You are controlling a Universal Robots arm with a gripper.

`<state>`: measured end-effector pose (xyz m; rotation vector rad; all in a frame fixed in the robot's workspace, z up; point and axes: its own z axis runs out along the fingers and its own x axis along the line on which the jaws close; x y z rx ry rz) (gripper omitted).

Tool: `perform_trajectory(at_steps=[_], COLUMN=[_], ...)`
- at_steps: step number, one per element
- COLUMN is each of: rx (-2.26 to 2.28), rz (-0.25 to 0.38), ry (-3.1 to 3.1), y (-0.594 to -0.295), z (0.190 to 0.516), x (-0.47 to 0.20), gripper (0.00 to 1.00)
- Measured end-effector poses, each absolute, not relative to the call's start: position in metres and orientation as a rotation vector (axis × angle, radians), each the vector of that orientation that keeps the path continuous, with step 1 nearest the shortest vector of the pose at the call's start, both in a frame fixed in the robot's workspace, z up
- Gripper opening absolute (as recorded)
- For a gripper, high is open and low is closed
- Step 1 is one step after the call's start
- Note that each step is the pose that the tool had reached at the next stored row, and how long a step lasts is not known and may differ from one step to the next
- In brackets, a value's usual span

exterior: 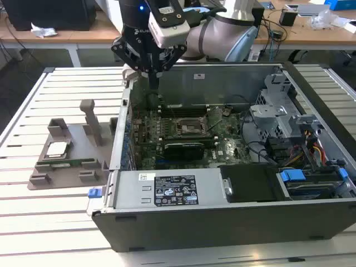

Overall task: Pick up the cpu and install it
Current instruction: 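Reach for the cpu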

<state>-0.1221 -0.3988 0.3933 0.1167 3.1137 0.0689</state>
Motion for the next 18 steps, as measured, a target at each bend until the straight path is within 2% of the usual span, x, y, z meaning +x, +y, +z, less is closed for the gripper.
perform_trajectory(at_steps=[18], rx=[0.117], rz=[0.069], ry=[3.114], y=[-0.399], z=[0.393], x=[-0.200], gripper=[0.11])
